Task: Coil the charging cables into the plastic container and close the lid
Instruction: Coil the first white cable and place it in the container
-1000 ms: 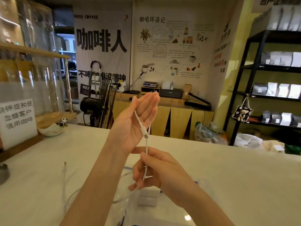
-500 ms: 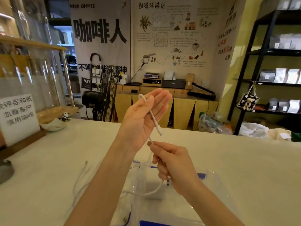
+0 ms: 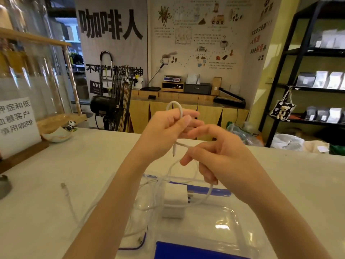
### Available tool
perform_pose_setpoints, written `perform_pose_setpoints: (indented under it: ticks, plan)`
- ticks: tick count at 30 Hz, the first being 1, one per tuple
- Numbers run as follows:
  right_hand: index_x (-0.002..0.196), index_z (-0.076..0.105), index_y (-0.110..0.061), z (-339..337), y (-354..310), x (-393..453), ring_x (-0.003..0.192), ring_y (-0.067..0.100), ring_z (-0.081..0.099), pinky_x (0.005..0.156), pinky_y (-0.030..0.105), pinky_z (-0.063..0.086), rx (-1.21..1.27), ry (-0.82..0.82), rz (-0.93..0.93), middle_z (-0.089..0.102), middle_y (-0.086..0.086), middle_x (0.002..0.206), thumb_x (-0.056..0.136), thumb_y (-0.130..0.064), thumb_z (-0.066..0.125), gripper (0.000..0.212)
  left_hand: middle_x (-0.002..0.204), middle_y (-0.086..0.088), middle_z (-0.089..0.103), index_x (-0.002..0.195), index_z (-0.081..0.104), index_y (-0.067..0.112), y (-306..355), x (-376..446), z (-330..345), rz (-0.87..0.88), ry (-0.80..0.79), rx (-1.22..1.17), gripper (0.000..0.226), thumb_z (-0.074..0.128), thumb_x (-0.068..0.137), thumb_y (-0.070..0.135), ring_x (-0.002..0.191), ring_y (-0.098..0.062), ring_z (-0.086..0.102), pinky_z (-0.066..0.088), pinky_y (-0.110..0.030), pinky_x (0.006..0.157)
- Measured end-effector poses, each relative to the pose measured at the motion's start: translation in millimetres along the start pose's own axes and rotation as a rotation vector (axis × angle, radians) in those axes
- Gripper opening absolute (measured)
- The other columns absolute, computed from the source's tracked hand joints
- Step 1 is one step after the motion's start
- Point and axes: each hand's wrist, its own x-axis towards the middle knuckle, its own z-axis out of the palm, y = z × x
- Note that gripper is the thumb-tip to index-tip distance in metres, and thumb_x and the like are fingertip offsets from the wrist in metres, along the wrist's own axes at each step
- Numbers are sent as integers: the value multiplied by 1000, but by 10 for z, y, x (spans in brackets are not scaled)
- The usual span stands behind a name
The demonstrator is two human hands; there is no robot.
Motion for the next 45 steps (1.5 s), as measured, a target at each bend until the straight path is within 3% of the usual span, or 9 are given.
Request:
perform_pose_setpoints:
  ticks: [3,6,15,19,23,26,32,37,45]
  plan:
    - [81,52,-12,-175,-109,-44,33,10,41,31,19,36,106,-56,8,69,11,63,81,1,57,15,69,7,62,89,62,9,105,-38,57,-3,-215,195,20,42,93,10,59,-2,61,47,-13,58]
    - [75,48,-11,-404,-154,-62,31,8,35,27,15,29,308,-136,78,59,10,54,75,6,57,19,52,9,58,73,57,18,166,-61,101,-109,-392,39,30,37,95,16,43,-2,45,42,-18,53]
    - [86,60,-12,-660,7,60,31,6,33,29,13,27,252,-104,36,63,8,55,63,-13,65,23,46,4,49,85,67,8,-20,-9,165,-291,-649,-302,39,34,90,28,38,-6,32,25,-19,42]
    - [82,60,-10,-638,86,130,30,4,34,29,12,28,316,-8,1,64,7,54,66,-14,63,17,41,5,46,79,67,5,-98,21,190,-387,-699,-546,66,20,87,50,34,-5,31,27,-18,40]
    - [77,62,-10,-582,147,162,30,3,33,28,11,25,430,8,-7,62,4,52,65,-14,63,13,41,11,48,76,66,7,-91,29,179,-334,-801,-801,40,38,92,32,35,-5,29,29,-15,38]
    - [70,66,-14,-515,178,169,31,3,34,27,11,26,434,33,-57,58,1,51,67,-19,63,6,46,1,40,86,57,-4,-10,22,169,-349,-884,-1186,41,29,95,25,42,-11,33,32,-17,42]
    - [72,68,-17,-327,238,186,34,7,33,30,15,27,337,124,-24,51,0,52,73,-28,59,14,50,-4,38,94,53,-5,51,44,157,-364,-450,-1484,35,28,97,20,46,-10,32,25,-20,46]
    - [98,68,-14,-36,330,149,35,6,33,32,15,29,291,-56,189,50,1,54,89,-17,51,19,55,-12,55,104,55,-8,-142,76,41,-327,-193,-1620,32,34,95,14,45,-14,36,31,-22,48]
    - [100,65,-10,-9,238,93,39,7,39,39,17,36,115,-217,253,54,1,56,89,-12,52,17,45,6,47,101,54,2,-166,111,95,-172,157,-931,40,21,98,24,38,-3,34,30,-12,37]
